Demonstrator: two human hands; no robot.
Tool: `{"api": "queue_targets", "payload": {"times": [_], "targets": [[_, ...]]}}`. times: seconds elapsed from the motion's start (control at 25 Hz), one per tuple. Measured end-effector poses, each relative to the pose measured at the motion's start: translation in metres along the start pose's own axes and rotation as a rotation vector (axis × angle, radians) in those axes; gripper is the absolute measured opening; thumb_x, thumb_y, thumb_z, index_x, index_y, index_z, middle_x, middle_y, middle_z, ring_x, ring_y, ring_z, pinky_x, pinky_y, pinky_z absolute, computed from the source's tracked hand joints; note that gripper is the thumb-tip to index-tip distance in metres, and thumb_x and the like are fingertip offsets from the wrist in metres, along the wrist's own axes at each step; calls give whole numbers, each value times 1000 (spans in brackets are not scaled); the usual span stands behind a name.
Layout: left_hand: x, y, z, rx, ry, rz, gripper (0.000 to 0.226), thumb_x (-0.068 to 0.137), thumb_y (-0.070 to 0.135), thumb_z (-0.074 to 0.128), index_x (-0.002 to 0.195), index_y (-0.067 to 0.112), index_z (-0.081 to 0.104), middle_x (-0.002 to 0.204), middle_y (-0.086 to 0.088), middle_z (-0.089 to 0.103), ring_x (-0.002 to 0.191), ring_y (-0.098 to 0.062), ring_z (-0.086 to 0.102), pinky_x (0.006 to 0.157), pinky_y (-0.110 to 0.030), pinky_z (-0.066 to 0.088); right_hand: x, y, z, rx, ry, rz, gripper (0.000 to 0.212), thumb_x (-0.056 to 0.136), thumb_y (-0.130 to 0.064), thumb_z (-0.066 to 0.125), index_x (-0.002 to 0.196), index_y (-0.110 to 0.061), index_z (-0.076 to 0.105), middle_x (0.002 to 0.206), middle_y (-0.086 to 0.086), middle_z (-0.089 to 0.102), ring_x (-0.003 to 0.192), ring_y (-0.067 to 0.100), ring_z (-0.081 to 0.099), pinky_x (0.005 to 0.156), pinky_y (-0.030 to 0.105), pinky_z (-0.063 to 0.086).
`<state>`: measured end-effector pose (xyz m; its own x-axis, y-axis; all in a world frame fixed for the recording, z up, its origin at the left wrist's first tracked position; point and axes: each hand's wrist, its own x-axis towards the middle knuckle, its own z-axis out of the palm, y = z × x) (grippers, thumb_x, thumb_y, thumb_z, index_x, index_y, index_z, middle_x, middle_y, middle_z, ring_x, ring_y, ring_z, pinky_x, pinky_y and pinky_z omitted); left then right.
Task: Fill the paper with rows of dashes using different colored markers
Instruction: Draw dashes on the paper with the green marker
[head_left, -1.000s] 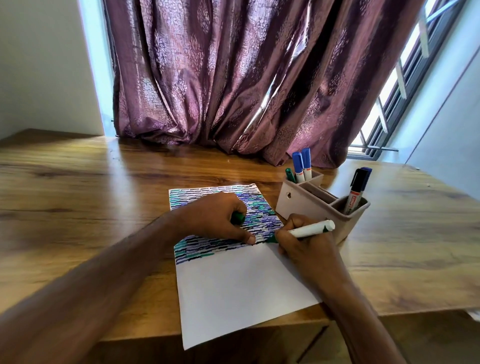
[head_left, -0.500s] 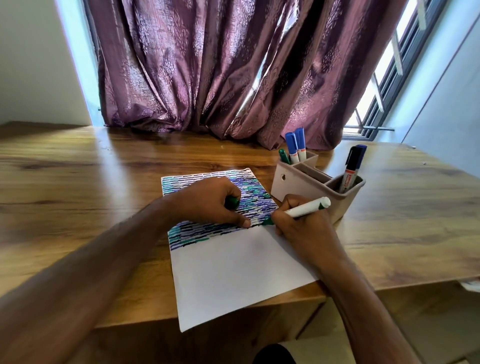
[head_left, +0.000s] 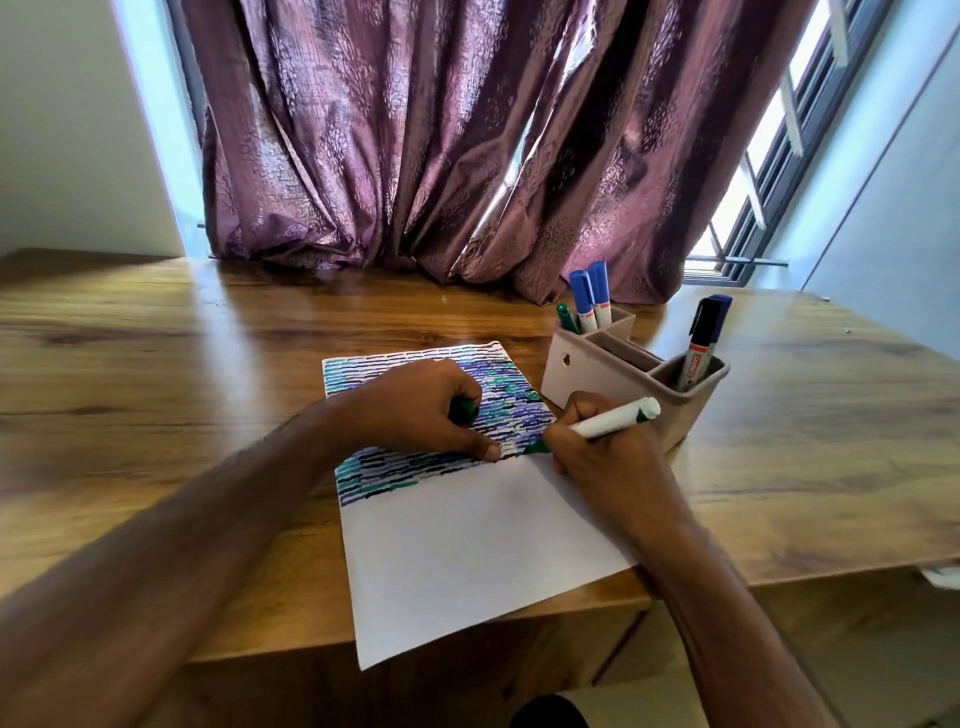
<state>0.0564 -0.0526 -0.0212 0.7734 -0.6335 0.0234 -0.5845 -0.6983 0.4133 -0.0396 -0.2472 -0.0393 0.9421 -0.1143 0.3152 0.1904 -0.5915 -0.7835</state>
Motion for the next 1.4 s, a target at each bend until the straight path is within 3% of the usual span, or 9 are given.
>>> {"api": "queue_targets", "payload": {"times": [0.28,0.4,0.48,0.56,0.68,0.8,1.0,1.2,1.4], "targets": [[-1,-3,1,-45,54,48,37,74,56,76,74,23,58,71,4,59,65,-12,52,60,-33,44,1,2,1,13,38,-24,12,88,-19,65,79,-15,59,68,-11,61,64,8,62,54,17,51],[-2,-4,1,-320,129,97,20,89,38,65,83,19,62,74,5,57,67,-10,49,63,-33,43,0,4,-2,118,124,-123,9,86,-15,67,81,-8,64,70,-14,69,73,-1,65,56,18,56],[-2,-1,-2,-522,123,108,17,98,17,50,98,10,65,77,7,55,68,-8,47,64,-28,41,-5,2,-4,211,160,-169,12,83,-24,70,81,-13,65,76,-27,69,79,-7,65,60,13,55],[-4,1,-4,-575,110,169,23,102,6,43,111,9,64,80,8,58,67,-8,48,59,-21,42,-9,-2,-5,314,158,-174,20,80,-40,73,78,-22,65,74,-21,70,75,0,66,58,19,57],[-6,2,-7,-624,74,207,24,101,3,45,121,6,56,95,-8,69,66,-15,57,58,-20,48,-10,-1,-6,394,173,-168,24,76,-48,60,77,-25,68,72,3,68,70,16,64,63,40,59],[-8,4,-8,-683,36,240,17,100,-2,45,114,2,52,104,-17,70,68,-9,60,56,-13,46,-7,0,-6,331,186,-234,38,76,-44,60,83,-7,65,69,6,67,65,21,64,59,47,59],[-9,2,-7,-621,34,297,21,98,-5,48,113,5,59,87,18,68,76,-3,57,70,-18,50,-6,2,-5,305,189,-310,37,77,-42,62,80,-5,63,67,-4,67,60,18,62,53,39,59],[-9,11,-4,-642,6,306,22,97,-6,49,113,-1,62,80,18,68,72,0,56,69,-15,48,-6,2,-3,305,177,-324,25,76,-42,63,79,-18,65,69,-10,67,60,12,61,51,22,53],[-9,9,-4,-740,-45,281,20,97,-1,53,113,3,65,90,-2,70,70,-10,58,63,-21,50,-7,3,-3,281,150,-328,14,77,-31,71,80,-18,69,71,-14,70,62,8,63,50,13,50]]}}
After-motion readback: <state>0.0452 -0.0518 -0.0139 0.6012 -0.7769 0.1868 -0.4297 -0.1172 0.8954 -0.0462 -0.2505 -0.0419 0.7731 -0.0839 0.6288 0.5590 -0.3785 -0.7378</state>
